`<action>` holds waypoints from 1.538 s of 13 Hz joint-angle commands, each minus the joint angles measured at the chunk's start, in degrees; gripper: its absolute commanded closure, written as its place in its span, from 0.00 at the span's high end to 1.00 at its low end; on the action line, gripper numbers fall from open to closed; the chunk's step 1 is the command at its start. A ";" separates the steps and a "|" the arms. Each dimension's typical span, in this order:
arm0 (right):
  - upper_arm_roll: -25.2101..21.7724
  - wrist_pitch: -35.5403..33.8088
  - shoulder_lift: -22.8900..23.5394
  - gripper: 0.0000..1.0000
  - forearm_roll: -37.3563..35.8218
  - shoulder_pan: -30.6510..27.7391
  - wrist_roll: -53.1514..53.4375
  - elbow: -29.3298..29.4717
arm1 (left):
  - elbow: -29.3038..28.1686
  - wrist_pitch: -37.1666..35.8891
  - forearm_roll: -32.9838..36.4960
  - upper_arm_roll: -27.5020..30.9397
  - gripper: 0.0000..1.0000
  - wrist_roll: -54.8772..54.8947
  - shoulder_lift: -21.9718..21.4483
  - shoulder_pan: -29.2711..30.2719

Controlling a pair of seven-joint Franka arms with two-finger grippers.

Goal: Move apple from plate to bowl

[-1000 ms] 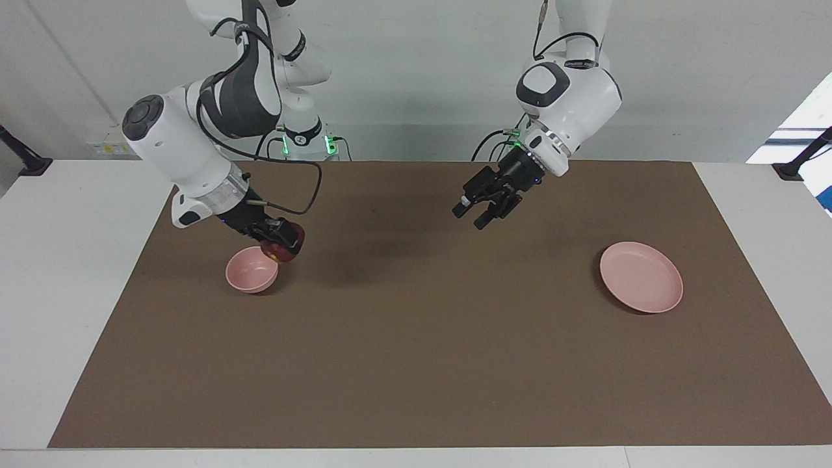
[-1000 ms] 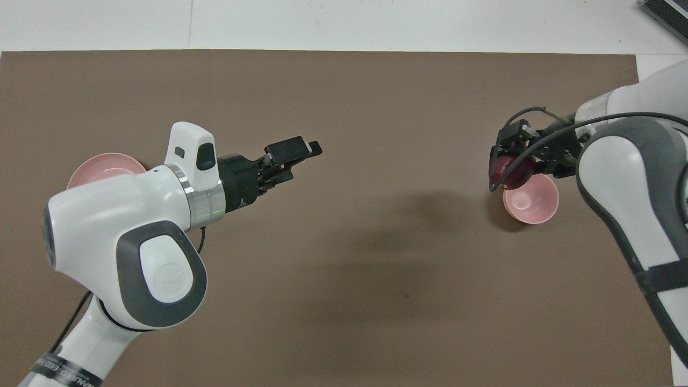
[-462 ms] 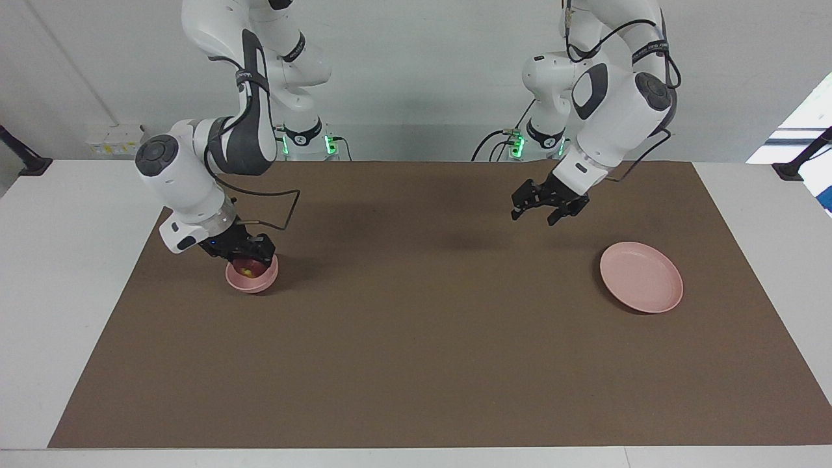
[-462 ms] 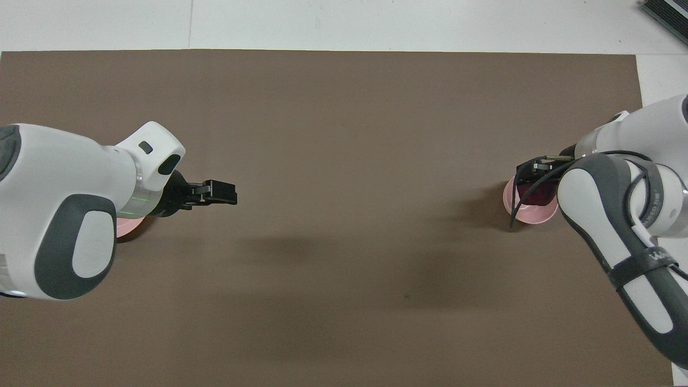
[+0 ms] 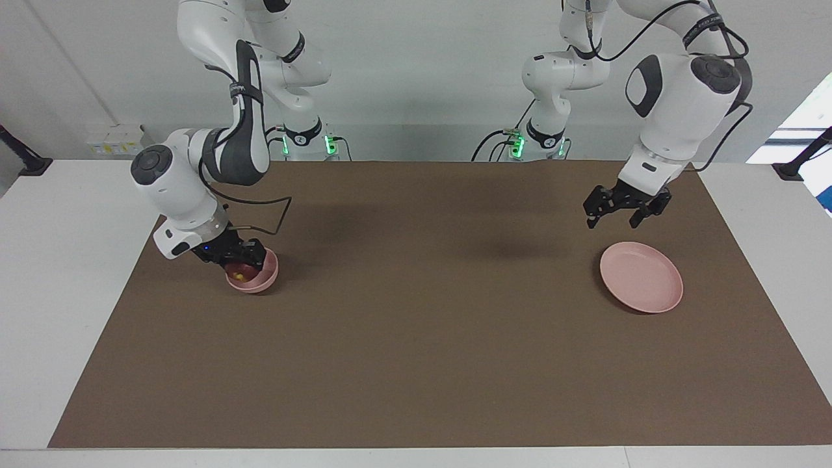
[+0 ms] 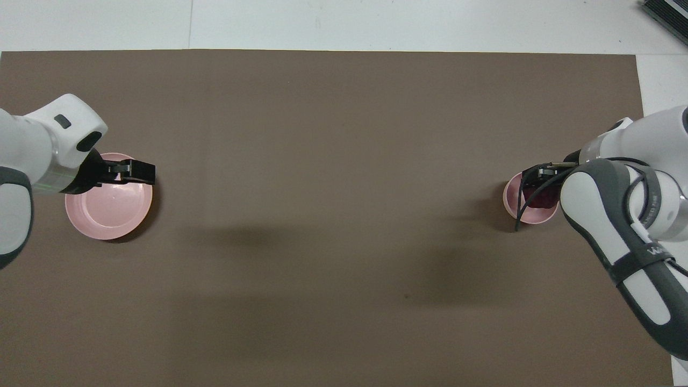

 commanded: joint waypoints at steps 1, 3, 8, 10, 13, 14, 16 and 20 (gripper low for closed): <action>0.58 1.50 0.20 0.00 -1.29 -0.55 -0.64 -0.72 | 11.93 -11.01 2.16 3.52 1.00 3.52 2.22 -2.26; 0.58 1.67 0.20 0.00 -1.29 -0.46 -0.56 -1.95 | 17.83 -19.44 1.82 9.22 1.00 5.01 2.22 -6.29; 0.66 1.76 0.72 0.00 -1.29 -0.37 -0.56 -2.22 | 20.58 -26.70 0.50 11.18 1.00 7.58 -1.10 -7.10; 0.58 2.02 0.81 0.00 -1.29 0.07 0.05 -2.22 | 19.43 -26.43 0.15 11.27 1.00 7.40 -1.82 -6.49; 0.58 2.81 1.60 0.00 -1.29 -0.02 0.06 -2.22 | 19.17 -26.34 -2.23 11.01 1.00 6.69 -1.91 -4.38; 0.58 2.90 1.60 0.00 -1.29 -0.02 0.06 -2.22 | 19.17 -26.34 -2.14 10.83 1.00 7.04 -1.91 -4.46; 0.66 2.99 2.21 0.08 -1.29 -0.02 0.15 -2.22 | 19.08 -26.52 -1.88 10.57 1.00 6.96 -2.00 -4.46; 0.66 3.26 2.48 0.54 -1.29 -0.02 0.85 -2.04 | 18.73 -26.43 -0.13 10.22 1.00 6.87 -2.35 -4.55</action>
